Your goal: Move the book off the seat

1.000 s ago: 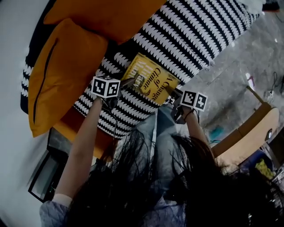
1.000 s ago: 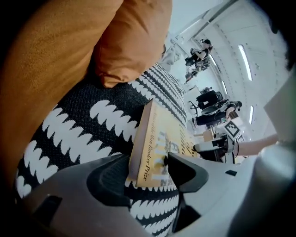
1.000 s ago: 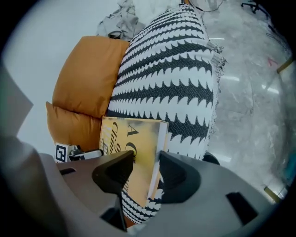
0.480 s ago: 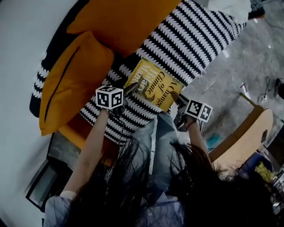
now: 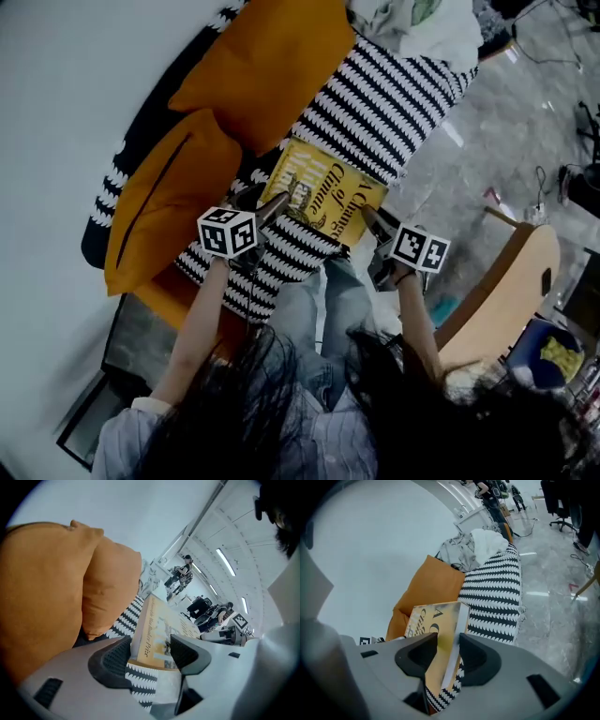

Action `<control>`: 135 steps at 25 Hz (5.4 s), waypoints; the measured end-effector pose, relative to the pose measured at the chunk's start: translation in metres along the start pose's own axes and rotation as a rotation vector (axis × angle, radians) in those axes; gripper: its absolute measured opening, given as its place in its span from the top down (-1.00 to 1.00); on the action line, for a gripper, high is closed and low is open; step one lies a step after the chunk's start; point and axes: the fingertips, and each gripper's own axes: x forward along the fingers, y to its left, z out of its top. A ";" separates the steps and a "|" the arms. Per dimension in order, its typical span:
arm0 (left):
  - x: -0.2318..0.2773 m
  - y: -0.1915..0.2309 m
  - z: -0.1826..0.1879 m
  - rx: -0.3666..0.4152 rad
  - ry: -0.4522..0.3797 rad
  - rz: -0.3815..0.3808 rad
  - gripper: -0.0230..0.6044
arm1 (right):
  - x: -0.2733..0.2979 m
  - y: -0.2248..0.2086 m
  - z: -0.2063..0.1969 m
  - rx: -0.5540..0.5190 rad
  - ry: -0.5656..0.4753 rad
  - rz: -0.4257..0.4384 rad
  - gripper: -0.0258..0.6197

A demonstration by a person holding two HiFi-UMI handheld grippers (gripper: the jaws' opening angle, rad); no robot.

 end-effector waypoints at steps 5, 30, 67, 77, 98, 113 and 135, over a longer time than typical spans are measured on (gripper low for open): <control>-0.038 -0.041 0.035 0.067 -0.041 -0.008 0.05 | -0.044 0.038 0.019 -0.054 -0.057 0.028 0.44; -0.075 -0.216 0.047 0.189 -0.126 -0.172 0.06 | -0.239 0.044 0.022 -0.059 -0.371 -0.089 0.46; 0.071 -0.677 -0.200 0.615 0.240 -0.588 0.06 | -0.652 -0.262 -0.158 0.372 -0.916 -0.374 0.48; 0.106 -0.755 -0.273 0.730 0.412 -0.727 0.06 | -0.709 -0.315 -0.223 0.551 -1.033 -0.491 0.48; 0.226 -0.809 -0.377 0.830 0.665 -0.738 0.06 | -0.713 -0.455 -0.265 0.805 -0.953 -0.539 0.49; 0.335 -0.802 -0.441 0.867 0.786 -0.718 0.06 | -0.680 -0.571 -0.266 0.873 -0.816 -0.542 0.50; 0.439 -0.727 -0.526 0.970 0.941 -0.600 0.05 | -0.583 -0.685 -0.299 1.012 -0.628 -0.521 0.52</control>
